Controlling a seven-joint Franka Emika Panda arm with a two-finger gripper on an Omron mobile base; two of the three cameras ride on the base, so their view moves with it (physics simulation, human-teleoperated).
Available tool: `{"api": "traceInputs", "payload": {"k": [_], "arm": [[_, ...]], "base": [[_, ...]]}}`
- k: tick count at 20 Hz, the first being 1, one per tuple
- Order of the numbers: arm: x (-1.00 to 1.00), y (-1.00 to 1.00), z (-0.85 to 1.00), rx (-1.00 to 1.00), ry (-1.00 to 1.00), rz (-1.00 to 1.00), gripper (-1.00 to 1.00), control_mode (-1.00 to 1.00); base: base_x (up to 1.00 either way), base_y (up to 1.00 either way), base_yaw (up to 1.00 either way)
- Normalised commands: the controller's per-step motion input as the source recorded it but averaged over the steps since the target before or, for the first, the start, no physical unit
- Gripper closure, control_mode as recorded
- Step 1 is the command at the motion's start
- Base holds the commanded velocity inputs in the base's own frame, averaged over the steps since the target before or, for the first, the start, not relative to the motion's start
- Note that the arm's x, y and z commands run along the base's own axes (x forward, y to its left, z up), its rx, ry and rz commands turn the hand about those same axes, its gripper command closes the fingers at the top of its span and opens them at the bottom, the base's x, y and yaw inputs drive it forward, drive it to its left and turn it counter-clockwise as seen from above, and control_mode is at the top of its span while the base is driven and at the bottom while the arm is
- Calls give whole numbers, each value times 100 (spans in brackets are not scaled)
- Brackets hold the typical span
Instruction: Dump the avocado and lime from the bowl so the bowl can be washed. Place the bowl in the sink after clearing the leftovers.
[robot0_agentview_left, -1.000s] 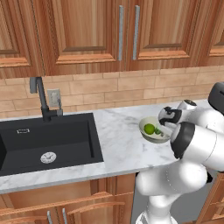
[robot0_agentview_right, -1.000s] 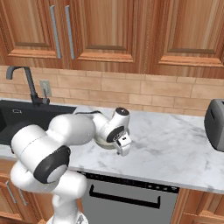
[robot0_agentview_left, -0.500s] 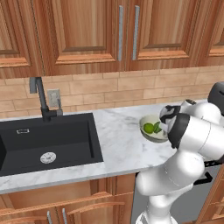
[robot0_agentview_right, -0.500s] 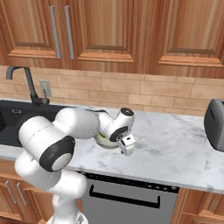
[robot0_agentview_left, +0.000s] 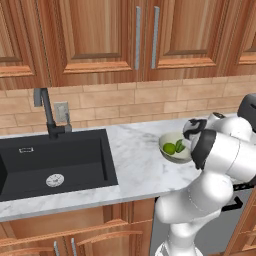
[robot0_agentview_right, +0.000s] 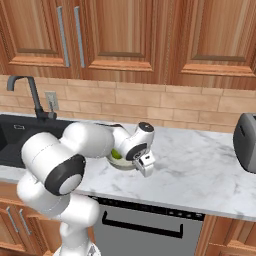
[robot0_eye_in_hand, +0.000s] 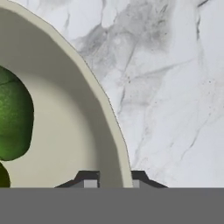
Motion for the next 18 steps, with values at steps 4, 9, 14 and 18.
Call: {"api": "traceInputs", "payload": {"k": [4,9,14,18], "arm": [[-11,22,42,-2,-19,0,100,-100],[-18,28,69,-2,-22,0,100,-100],[-22,36,76,0,-21,0,100,-100],[-44,37,77,0,-15,0,100,-100]], "base": [[0,0,0],[0,0,0],[0,0,0],[0,0,0]]}}
